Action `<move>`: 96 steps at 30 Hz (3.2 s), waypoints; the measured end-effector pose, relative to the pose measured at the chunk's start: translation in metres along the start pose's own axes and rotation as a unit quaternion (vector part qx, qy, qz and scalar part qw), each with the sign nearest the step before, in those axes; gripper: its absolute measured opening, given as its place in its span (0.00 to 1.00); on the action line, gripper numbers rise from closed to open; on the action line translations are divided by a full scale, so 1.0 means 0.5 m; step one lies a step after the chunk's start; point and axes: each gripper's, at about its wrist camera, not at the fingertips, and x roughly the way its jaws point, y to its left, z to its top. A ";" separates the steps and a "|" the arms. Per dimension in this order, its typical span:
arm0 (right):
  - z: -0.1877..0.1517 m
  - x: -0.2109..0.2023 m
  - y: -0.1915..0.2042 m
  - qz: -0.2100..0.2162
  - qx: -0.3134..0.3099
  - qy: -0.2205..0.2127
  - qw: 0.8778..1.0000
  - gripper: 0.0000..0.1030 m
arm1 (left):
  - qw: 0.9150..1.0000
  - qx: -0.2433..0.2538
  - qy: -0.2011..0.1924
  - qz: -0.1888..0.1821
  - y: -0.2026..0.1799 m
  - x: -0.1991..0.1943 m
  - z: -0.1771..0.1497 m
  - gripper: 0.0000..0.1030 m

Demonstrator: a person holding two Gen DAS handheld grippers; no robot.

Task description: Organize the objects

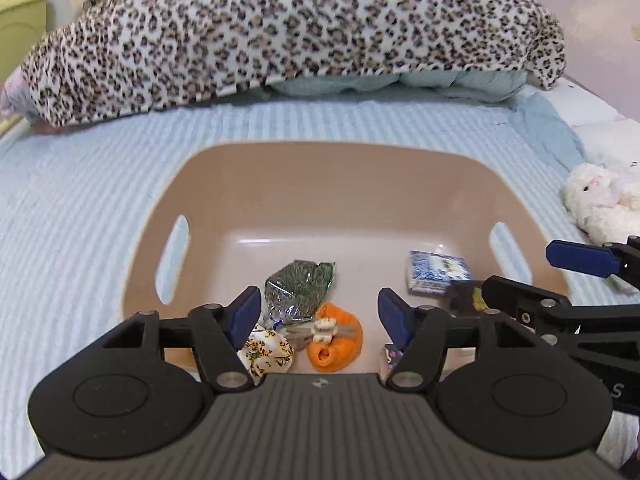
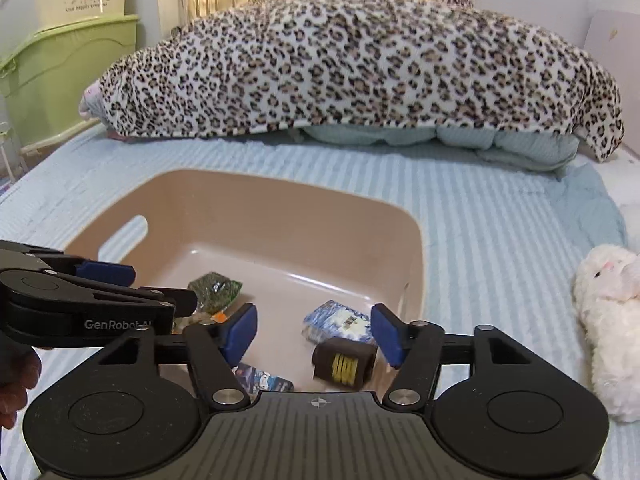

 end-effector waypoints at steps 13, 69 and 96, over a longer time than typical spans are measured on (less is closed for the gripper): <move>-0.020 -0.133 0.000 0.012 0.004 0.013 1.000 0.79 | 1.000 0.003 -0.025 0.009 -0.008 -0.139 -0.043 0.76; -0.208 -0.518 0.035 0.053 0.064 -0.022 0.996 0.96 | 0.997 0.025 -0.071 0.009 -0.059 -0.522 -0.309 0.77; -0.224 -0.517 0.044 0.057 0.060 -0.013 0.997 0.98 | 0.997 0.003 -0.080 0.008 -0.045 -0.543 -0.320 0.78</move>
